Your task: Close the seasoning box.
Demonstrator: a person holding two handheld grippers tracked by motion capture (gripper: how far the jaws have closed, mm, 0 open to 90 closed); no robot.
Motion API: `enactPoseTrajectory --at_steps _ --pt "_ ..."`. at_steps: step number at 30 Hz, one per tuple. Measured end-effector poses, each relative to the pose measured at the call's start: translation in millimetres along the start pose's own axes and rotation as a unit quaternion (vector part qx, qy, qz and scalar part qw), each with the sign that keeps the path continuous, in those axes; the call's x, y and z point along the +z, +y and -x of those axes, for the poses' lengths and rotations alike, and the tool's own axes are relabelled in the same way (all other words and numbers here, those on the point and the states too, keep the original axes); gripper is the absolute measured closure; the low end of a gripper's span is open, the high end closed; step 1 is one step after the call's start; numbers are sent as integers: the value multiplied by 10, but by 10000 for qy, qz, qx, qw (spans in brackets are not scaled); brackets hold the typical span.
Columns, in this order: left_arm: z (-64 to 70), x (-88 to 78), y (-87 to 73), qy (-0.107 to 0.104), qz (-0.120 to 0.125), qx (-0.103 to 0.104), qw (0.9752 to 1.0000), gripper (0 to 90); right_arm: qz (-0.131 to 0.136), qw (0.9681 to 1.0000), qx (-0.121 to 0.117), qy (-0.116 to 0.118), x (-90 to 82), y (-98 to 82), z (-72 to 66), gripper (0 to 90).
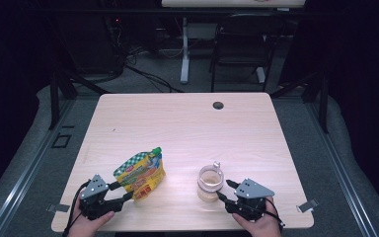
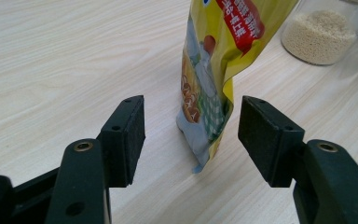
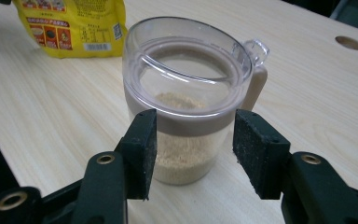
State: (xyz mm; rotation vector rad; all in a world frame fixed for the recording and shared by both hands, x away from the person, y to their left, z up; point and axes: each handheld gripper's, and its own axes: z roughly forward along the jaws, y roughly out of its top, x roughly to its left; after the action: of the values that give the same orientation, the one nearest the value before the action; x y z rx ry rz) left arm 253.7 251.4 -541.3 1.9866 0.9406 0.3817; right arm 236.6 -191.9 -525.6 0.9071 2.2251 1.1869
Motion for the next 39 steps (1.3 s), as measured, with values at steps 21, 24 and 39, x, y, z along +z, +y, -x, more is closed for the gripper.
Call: enactPoseTrajectory --at_steps 21,24,39 --pt "-116 -197 -13 124 285 -217 9993 412 202 9978 533 -325 -73 -69 207 497" --pt "-151 -212 -21 22 159 -216 9996 412 200 9975 582 -351 -68 -82 226 497" --pt "-231 -106 -98 84 -358 -225 9991 410 129 9947 871 -523 -48 -179 366 491"
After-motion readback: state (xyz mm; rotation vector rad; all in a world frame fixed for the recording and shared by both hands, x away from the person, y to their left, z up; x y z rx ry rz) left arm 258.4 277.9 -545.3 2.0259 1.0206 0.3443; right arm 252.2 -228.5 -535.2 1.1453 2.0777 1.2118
